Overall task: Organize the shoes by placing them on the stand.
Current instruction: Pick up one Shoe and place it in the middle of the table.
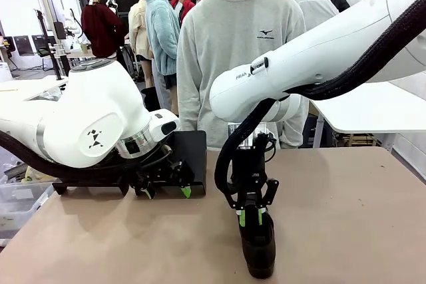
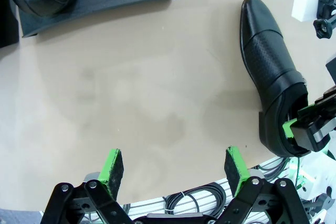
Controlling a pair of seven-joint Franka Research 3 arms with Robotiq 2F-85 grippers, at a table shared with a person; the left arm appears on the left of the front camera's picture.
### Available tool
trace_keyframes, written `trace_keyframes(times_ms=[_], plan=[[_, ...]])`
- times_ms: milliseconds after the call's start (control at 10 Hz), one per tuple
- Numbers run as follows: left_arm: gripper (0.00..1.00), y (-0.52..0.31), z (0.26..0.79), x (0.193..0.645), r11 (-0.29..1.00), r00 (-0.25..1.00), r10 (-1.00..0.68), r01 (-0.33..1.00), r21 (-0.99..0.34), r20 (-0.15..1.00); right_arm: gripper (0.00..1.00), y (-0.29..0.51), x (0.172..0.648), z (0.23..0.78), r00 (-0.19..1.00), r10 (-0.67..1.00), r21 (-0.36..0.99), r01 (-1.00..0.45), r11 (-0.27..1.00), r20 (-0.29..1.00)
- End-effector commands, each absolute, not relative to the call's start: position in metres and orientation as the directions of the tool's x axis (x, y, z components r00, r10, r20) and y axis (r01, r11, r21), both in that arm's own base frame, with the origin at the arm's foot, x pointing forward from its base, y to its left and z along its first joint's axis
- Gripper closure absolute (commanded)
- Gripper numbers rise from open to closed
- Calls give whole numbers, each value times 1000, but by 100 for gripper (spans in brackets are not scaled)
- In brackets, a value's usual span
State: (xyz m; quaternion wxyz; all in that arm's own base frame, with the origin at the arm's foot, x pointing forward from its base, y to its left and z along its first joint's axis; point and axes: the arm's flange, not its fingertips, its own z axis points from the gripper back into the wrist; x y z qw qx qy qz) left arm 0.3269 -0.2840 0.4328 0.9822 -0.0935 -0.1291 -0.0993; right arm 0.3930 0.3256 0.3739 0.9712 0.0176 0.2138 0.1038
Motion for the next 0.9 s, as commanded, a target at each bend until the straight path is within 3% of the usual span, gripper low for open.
trace_keyframes(times_ms=[0,100,700,800], plan=[[0,-283,432,328,964,944,-166,216,-153,284,8,327,397,372,860,234,116,-204,972,-454],[0,-283,432,328,964,944,-166,216,-153,284,0,328,397,372,859,240,123,-206,971,-453],[0,-283,432,328,964,944,-166,216,-153,284,0,322,395,388,871,281,184,-223,957,-404],[0,-283,432,328,964,944,-166,216,-153,284,0,328,397,379,877,244,107,-219,970,-414]])
